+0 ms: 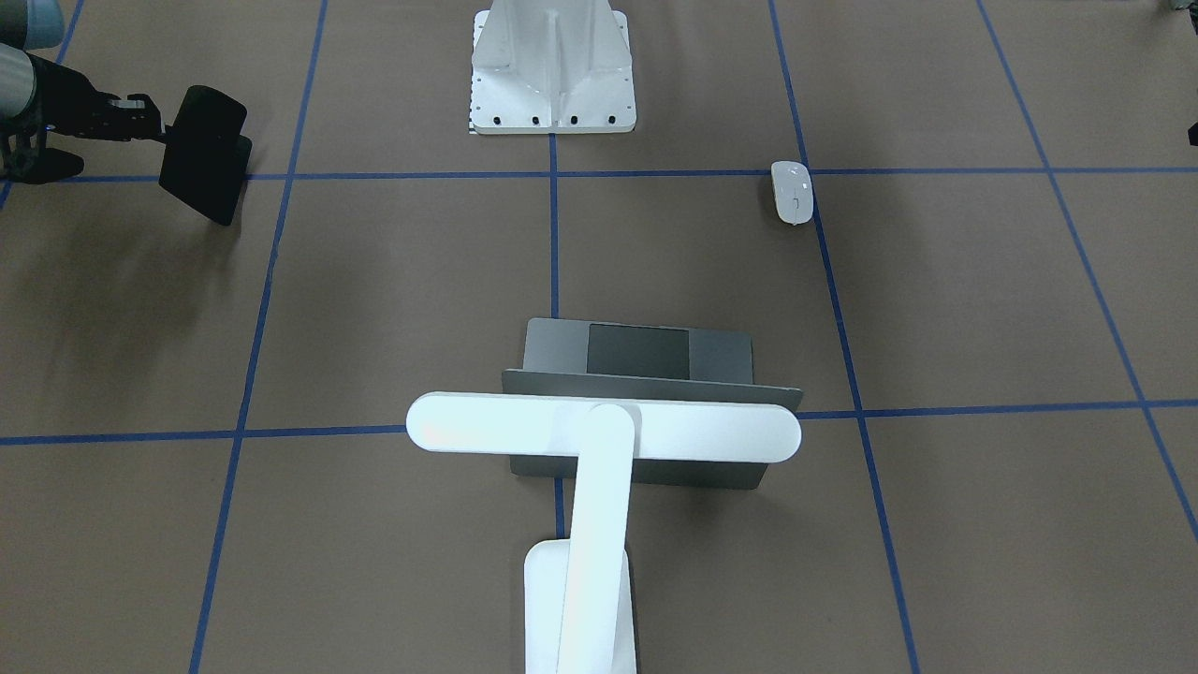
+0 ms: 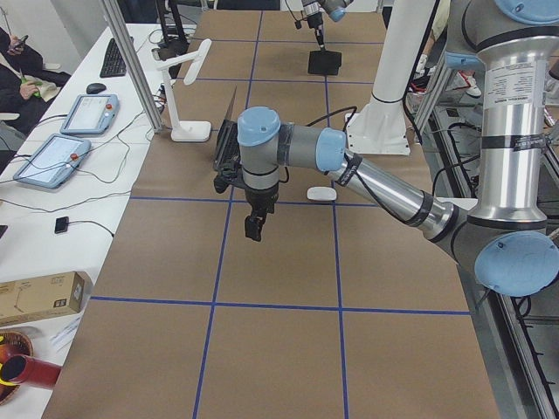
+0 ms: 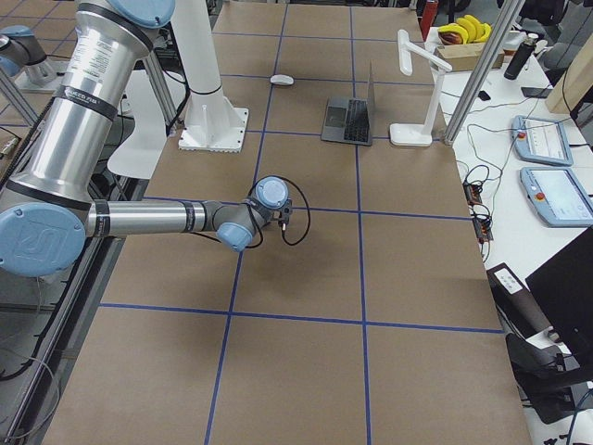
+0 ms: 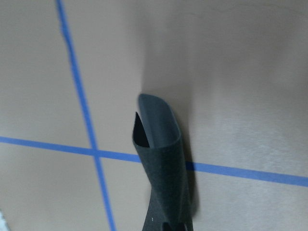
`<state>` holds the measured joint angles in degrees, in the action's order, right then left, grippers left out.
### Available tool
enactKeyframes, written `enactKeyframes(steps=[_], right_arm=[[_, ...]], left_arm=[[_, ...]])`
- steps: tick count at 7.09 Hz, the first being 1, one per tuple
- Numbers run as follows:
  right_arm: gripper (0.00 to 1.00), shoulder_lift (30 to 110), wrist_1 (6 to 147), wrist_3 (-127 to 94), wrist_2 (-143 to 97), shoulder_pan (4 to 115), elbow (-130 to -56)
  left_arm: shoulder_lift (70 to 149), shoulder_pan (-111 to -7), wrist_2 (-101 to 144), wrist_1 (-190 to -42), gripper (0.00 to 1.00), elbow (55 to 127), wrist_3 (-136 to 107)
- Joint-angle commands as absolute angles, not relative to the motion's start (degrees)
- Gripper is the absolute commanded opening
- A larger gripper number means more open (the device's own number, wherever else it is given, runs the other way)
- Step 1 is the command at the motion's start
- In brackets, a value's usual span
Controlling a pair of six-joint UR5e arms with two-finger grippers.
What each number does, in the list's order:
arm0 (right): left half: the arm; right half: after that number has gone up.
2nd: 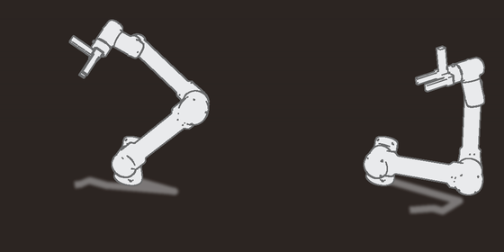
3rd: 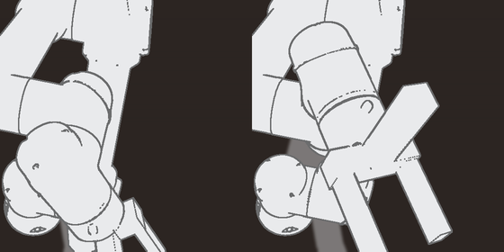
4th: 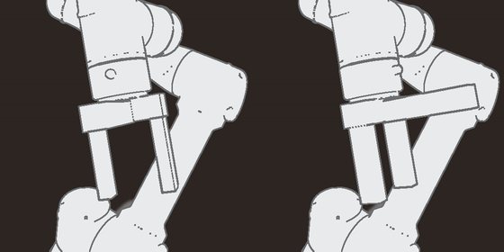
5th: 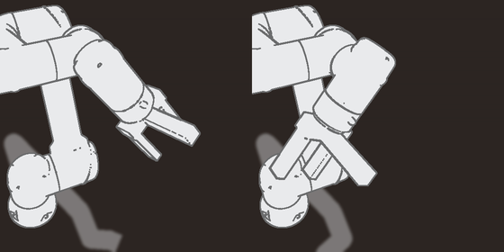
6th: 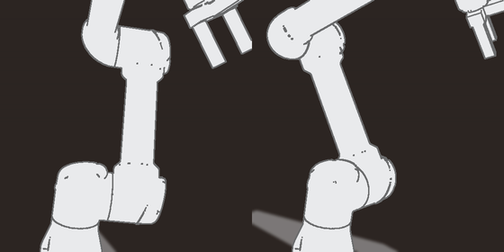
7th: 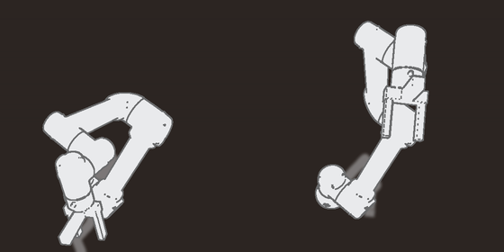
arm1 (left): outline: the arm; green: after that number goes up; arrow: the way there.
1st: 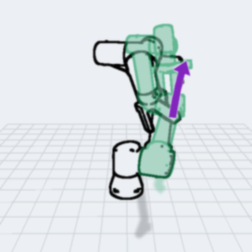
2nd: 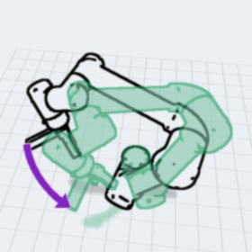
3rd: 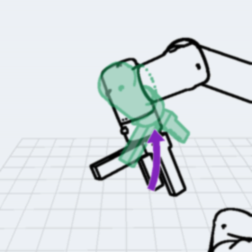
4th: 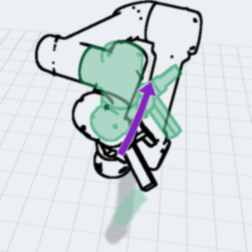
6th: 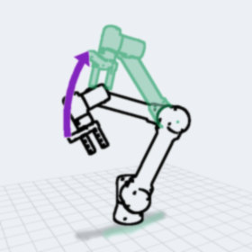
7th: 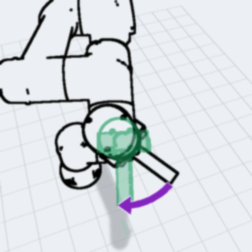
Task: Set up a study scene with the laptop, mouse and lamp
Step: 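Carry the mouse pad with the right gripper beside the laptop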
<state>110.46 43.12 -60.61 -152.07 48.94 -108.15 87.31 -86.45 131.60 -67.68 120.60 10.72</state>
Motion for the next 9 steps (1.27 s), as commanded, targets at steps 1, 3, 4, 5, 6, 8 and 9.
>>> enactKeyframes(steps=[1, 3, 4, 5, 6, 8, 9], right_arm=[[0.00, 104.62, 49.09, -60.65, -151.79, 51.15, -109.85], [0.00, 99.96, 58.04, -60.64, -147.85, 51.15, -113.71], [0.00, 96.80, 64.45, -60.56, -144.96, 51.24, -116.17], [0.00, 92.24, 69.64, -60.38, -142.15, 51.24, -116.54], [0.00, 86.37, 76.48, -59.77, -139.42, 51.24, -116.72], [0.00, 74.59, 90.46, -59.50, -135.55, 51.15, -116.81], [0.00, 69.49, 97.31, -59.50, -132.83, 50.20, -116.81]], left_arm=[[87.80, -87.62, 131.57, -67.76, 0.99, 119.01, 10.81], [87.98, -87.98, 131.57, -67.85, 0.99, 118.65, 10.81], [88.07, -88.33, 131.57, -67.76, 0.99, 118.65, 10.81], [88.07, -88.33, 131.57, -67.76, 0.99, 118.65, 10.81], [88.07, -88.50, 131.57, -67.76, 0.99, 118.57, 10.81], [88.07, -88.59, 131.57, -67.85, 0.99, 118.56, 10.81], [88.07, -88.85, 131.57, -67.76, 0.99, 118.56, 11.25]])
